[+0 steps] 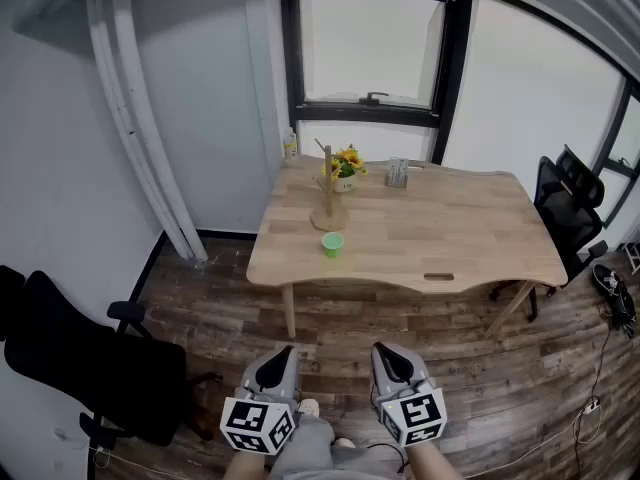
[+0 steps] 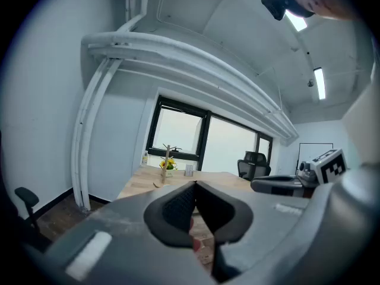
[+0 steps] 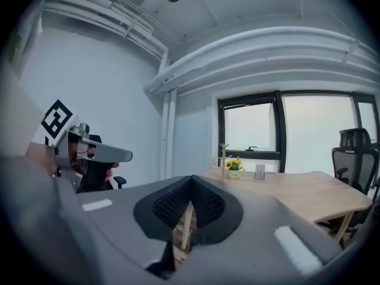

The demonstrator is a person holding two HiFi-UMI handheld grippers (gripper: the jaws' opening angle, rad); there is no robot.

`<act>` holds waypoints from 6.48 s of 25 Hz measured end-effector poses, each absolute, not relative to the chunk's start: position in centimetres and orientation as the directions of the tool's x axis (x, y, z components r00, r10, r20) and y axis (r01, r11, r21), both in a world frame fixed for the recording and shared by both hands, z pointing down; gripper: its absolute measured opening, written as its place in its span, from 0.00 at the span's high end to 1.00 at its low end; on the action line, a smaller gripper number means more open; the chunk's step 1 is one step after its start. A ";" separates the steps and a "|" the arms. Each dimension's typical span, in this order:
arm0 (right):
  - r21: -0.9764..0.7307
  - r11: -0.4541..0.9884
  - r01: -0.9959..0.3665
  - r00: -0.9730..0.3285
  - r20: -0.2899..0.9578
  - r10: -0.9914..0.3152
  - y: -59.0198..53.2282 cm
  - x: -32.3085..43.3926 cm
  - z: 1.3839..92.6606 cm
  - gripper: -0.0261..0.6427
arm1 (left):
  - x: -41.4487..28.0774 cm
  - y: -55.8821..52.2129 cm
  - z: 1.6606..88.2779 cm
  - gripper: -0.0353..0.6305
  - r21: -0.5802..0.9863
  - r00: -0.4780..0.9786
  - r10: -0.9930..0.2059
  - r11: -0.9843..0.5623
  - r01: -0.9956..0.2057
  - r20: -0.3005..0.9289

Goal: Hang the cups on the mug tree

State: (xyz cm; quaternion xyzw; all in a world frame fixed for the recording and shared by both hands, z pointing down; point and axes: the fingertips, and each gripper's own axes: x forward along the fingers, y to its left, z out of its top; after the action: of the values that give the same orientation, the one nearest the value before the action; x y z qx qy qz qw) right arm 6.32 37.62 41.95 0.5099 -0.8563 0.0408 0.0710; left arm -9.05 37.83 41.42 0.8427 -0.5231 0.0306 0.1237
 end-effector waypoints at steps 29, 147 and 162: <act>0.038 0.476 -0.879 -0.460 0.196 -0.866 18.6 5.4 43.6 0.96 | -8.1 17.2 43.0 0.61 0.144 0.533 -0.832 -0.515 -0.845 0.153; -0.011 0.369 -0.929 -0.348 0.359 -0.866 -8.5 9.7 51.7 0.96 | -5.5 -10.6 65.8 0.52 0.025 0.494 -0.595 -0.623 -0.782 0.634; 0.000 0.421 -0.907 -0.398 0.325 -0.858 -10.5 7.5 49.6 0.96 | -11.8 -15.3 58.3 0.52 -0.095 0.400 -0.750 -0.519 -0.849 0.526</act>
State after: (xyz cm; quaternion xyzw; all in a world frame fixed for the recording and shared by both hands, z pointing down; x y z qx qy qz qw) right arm 7.47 -10.52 49.55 0.5308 -0.8314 0.0887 0.1387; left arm -11.78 -15.26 58.32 0.8313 -0.4811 0.2619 0.0945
